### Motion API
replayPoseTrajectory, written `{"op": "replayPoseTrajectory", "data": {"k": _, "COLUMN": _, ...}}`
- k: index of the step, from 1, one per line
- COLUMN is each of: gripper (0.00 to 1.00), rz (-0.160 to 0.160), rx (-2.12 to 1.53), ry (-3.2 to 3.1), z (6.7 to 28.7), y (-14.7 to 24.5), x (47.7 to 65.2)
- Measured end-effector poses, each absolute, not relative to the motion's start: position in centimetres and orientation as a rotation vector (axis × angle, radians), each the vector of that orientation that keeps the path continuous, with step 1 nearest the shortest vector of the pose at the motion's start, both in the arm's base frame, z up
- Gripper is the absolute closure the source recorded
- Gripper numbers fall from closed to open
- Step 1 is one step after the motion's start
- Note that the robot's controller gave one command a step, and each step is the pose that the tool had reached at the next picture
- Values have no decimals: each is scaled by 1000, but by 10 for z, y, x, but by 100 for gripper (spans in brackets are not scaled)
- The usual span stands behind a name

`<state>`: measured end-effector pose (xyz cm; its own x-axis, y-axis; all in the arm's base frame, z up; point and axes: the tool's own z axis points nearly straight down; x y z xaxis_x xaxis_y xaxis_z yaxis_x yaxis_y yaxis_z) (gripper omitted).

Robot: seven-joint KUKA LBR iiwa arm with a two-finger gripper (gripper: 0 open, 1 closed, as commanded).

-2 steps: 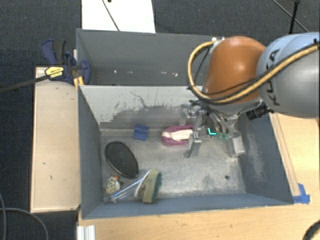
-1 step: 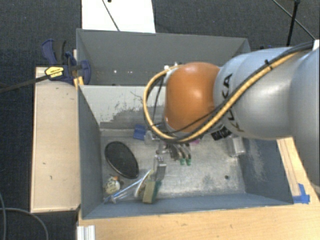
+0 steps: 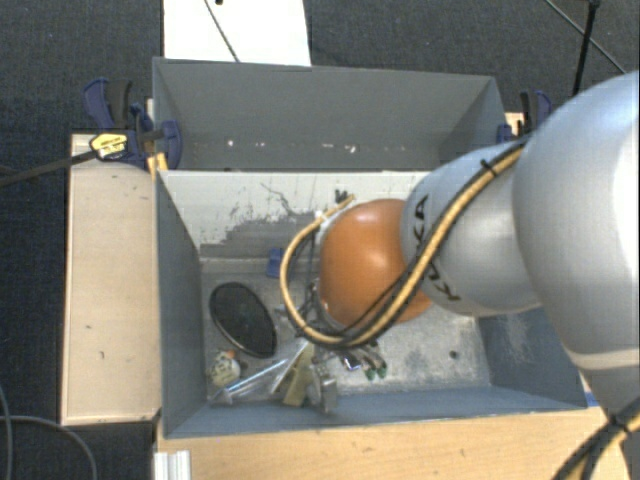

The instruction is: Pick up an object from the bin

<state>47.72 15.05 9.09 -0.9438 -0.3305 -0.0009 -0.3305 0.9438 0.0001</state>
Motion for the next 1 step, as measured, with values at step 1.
{"op": "replayPoseTrajectory", "data": {"k": 1, "gripper": 100, "rz": 4, "rx": -518, "ry": 3092, "z": 93, "y": 152, "x": 479}}
